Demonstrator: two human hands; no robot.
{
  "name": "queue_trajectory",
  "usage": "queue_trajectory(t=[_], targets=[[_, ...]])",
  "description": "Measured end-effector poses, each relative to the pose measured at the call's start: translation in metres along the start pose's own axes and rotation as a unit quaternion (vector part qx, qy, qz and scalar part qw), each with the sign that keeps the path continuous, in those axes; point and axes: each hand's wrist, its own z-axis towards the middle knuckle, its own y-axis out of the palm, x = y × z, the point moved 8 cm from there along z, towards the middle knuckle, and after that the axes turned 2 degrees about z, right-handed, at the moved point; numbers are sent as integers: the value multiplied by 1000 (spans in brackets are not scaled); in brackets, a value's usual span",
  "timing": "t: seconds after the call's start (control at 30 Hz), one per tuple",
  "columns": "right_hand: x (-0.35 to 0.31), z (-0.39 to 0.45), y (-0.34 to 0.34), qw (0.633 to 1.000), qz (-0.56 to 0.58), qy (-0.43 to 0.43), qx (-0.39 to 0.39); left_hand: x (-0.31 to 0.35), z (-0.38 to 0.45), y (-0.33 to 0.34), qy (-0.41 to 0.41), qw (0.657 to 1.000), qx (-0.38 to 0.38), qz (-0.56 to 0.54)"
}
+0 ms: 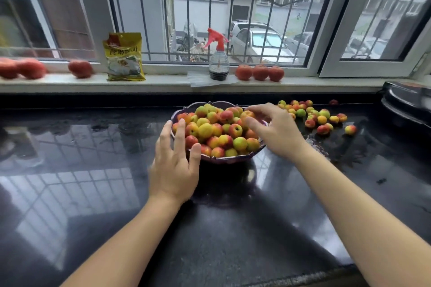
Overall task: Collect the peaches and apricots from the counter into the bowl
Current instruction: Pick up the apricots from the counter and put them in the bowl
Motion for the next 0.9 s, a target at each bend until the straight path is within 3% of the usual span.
queue_trajectory(t=[0.23, 0.33, 0.43, 0.53, 0.7, 0.9], targets=[[-42, 6, 39, 995, -60, -39, -68, 6, -1, 1, 30, 999, -15, 39], [-27, 2, 30, 998, -30, -37, -31, 10, -2, 1, 52, 998, -14, 40], [13, -2, 6, 997, 25, 37, 63, 16, -3, 1, 83, 995, -13, 52], [70, -7, -11, 986, -31, 115, 113, 22, -6, 4, 122, 990, -12, 77], [170, -10, -18, 927, -263, 266, 1, 23, -5, 7, 126, 989, -9, 82], [224, 3, -56, 887, -317, 336, 4, 22, -4, 8, 125, 988, -5, 88]])
